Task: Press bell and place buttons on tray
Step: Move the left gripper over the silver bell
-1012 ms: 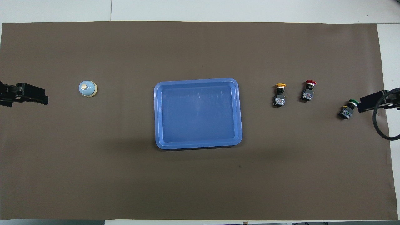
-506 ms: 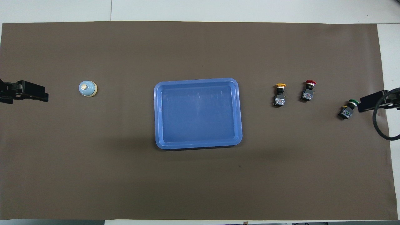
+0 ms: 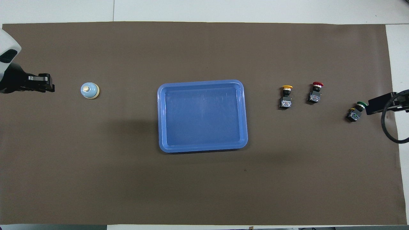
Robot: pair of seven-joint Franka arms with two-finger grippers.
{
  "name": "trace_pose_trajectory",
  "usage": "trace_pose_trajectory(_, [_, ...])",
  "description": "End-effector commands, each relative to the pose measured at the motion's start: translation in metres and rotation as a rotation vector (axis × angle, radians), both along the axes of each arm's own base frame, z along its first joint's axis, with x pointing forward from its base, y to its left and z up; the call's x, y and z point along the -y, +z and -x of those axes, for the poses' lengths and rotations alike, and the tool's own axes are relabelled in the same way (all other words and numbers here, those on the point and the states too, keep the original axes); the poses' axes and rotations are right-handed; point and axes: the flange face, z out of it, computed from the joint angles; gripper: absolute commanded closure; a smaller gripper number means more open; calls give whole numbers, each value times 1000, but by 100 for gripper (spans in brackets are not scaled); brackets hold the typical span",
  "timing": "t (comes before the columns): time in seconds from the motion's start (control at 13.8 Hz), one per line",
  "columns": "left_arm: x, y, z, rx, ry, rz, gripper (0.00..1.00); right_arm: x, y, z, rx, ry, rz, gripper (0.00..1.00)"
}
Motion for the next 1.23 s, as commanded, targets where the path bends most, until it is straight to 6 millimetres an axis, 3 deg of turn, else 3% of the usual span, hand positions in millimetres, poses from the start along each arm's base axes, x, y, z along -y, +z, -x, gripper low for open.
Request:
trace_pose_trajectory(0.0, [-4,-6,-5,13,8,-12,100,3,3,8,-6,6,-11,0])
trace_pose_trajectory(0.36, [-4,-23,-18,0,9,-14,100,3,3,8,-6,6,-11,0])
trace_pose_trajectory(0.58, [-5,-51,-39,19,14,-13,100,3,3,8,-6,6,-11,0])
trace_pose_trajectory(0.94, [-8,-119,-72,60,23,-13,100,3,3,8,-6,6,-11,0])
trace_pose_trajectory(1.16, [-11,-160,-64,53,26,-16,100,3,3,8,-6,6,-11,0])
